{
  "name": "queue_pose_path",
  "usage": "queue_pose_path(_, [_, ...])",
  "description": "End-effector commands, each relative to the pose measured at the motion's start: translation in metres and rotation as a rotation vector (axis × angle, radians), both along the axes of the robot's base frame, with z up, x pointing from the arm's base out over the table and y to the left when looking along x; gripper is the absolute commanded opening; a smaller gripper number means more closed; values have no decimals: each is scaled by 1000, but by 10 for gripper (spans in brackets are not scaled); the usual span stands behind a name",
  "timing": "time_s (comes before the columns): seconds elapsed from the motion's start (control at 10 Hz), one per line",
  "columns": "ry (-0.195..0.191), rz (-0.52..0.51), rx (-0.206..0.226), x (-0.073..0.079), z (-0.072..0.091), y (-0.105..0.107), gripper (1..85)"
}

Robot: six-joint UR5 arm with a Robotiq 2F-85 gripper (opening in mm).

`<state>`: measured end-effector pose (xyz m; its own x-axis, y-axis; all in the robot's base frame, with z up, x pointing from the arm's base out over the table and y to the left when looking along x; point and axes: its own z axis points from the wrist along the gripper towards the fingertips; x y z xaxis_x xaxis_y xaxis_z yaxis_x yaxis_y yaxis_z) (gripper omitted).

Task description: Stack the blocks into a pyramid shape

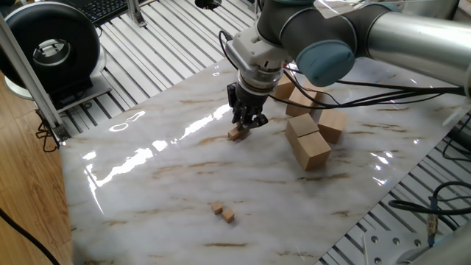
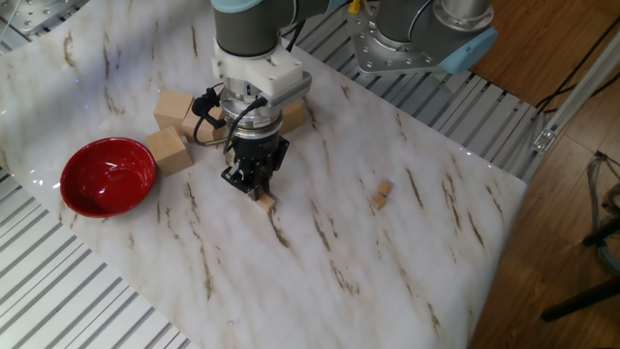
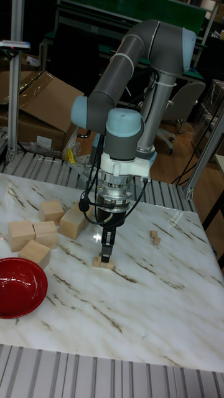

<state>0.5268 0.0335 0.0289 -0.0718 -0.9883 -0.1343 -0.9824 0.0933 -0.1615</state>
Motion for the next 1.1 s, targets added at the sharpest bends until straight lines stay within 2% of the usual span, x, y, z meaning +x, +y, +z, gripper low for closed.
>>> queue_pose_path(0.0, [0, -3, 16, 2, 2, 3, 193])
queue_pose_path(0.5, [-1, 4, 26, 4, 3, 6, 227])
queue_pose_path(0.7, [-1, 15, 28, 5, 2, 6, 273])
queue_pose_path(1.0, [5, 21, 32, 3, 3, 5, 297])
